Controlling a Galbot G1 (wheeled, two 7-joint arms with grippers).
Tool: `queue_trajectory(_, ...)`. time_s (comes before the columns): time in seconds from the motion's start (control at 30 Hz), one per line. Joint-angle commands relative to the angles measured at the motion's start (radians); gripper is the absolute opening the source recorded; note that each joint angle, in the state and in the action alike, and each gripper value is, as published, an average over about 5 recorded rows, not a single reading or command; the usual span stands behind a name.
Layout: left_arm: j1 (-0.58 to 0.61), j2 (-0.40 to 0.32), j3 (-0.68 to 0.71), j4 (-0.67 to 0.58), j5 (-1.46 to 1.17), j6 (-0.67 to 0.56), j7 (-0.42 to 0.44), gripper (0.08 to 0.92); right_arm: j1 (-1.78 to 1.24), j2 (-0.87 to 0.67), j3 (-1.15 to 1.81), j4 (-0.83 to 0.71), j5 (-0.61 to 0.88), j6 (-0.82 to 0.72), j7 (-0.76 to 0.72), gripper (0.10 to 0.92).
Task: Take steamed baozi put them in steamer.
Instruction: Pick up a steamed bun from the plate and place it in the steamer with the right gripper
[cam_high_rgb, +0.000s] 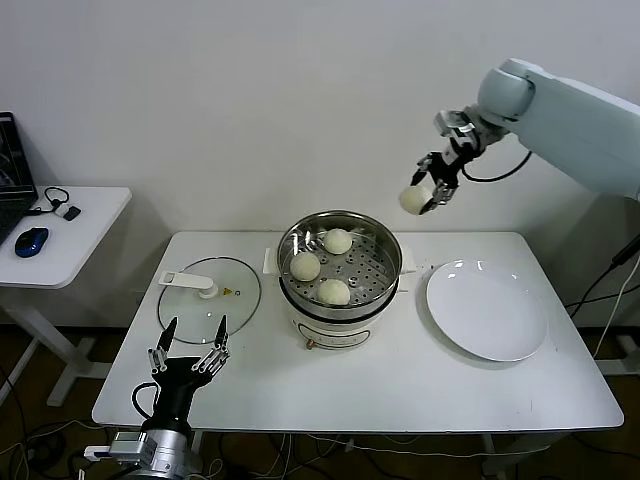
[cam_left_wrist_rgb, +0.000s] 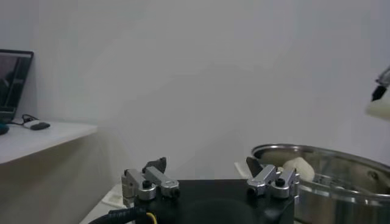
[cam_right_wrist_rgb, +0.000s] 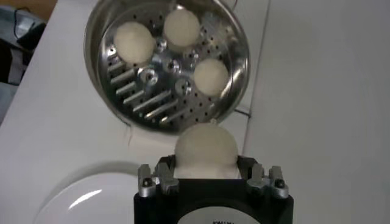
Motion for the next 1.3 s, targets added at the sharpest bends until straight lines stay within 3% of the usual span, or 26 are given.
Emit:
queue_trajectory(0.03, -0.004, -0.003, -0.006, -0.004, 0.004, 0.001, -0.004, 0.823, -0.020, 0.210, -0.068, 0.006, 0.109, -0.063, 0.019, 0.670)
queue_trajectory(0.67, 0.004, -0.004, -0.011, 0.001, -0.003, 0.001, -0.007, 0.823, -0.196, 0.151, -0.044, 0.013, -0.023, -0.063, 0.026, 0.670)
queue_trajectory(1.3, 0.000, -0.003, -0.012, 0.009, -0.003, 0.003, -0.007, 0.823, -0.251, 0.166, -0.018, -0.007, -0.066, -0.056, 0.027, 0.674)
